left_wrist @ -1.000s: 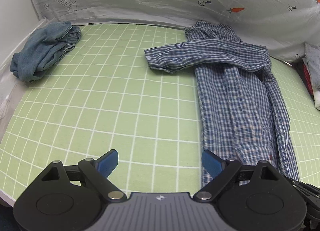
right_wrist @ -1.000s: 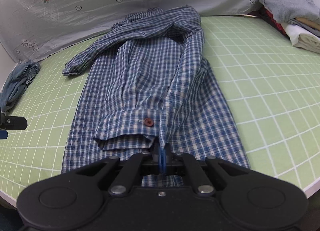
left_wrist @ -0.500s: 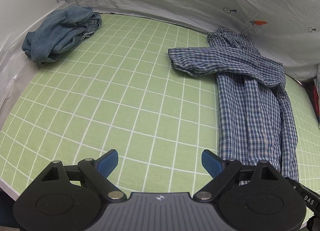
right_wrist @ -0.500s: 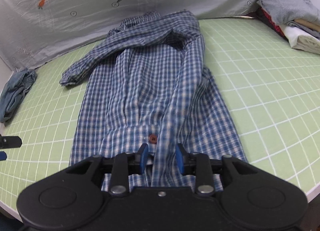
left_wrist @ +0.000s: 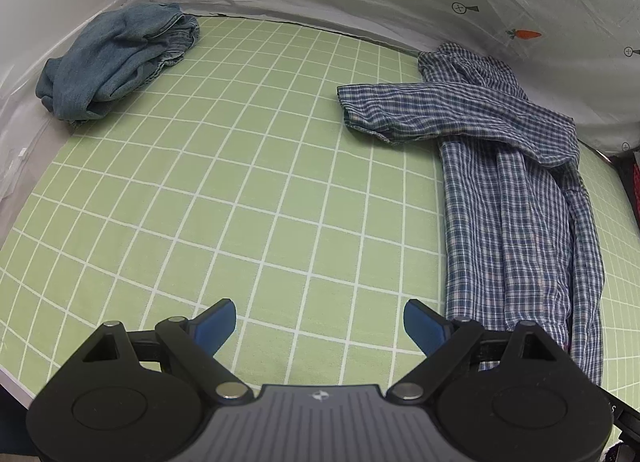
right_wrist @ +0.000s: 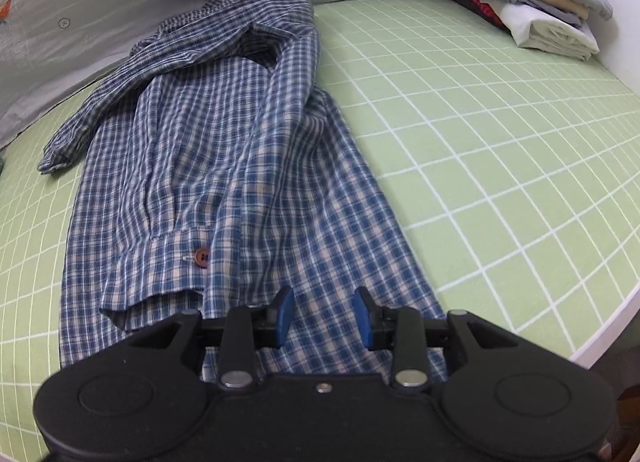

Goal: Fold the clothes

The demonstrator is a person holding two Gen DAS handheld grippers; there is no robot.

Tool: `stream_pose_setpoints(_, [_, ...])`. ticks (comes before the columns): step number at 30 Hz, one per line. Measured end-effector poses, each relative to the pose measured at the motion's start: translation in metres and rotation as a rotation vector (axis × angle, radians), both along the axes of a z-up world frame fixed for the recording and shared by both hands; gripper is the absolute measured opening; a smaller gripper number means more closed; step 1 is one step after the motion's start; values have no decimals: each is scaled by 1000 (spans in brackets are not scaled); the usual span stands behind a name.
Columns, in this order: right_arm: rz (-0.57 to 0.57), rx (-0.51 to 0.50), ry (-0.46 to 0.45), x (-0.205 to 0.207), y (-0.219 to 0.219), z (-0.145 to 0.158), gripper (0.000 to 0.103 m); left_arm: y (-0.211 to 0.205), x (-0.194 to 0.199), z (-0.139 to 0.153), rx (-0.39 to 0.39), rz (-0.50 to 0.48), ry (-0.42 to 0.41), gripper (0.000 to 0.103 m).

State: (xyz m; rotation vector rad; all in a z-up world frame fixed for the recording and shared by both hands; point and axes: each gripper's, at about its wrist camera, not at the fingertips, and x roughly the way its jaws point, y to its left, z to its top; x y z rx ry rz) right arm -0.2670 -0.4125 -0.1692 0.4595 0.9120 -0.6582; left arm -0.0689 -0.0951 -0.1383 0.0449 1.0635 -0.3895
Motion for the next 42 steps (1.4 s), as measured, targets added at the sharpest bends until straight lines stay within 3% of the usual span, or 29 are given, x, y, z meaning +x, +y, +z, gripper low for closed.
stream_pose_setpoints(5, [31, -36, -13, 6, -6, 10, 43, -9, 2, 5, -11, 10, -15, 91])
stream_pose_setpoints(10, [24, -100, -39, 6, -29, 25, 73, -24, 3, 11, -27, 53, -26, 91])
stream_pose_setpoints(12, [30, -120, -45, 7, -40, 30, 79, -31, 5, 15, -33, 77, -28, 91])
stream_pose_setpoints(24, [61, -161, -96, 43, -120, 56, 83, -74, 31, 20, -29, 190, -27, 92])
stream_pose_setpoints(33, [162, -145, -182, 145, -166, 58, 83, -87, 106, 6, 14, 269, -17, 92])
stream_pose_setpoints(39, [218, -166, -171, 223, -195, 47, 83, -110, 147, -14, 24, 224, -1, 92])
stream_pose_setpoints(42, [264, -161, -173, 250, -206, 36, 78, -121, 167, -23, 29, 202, 7, 92])
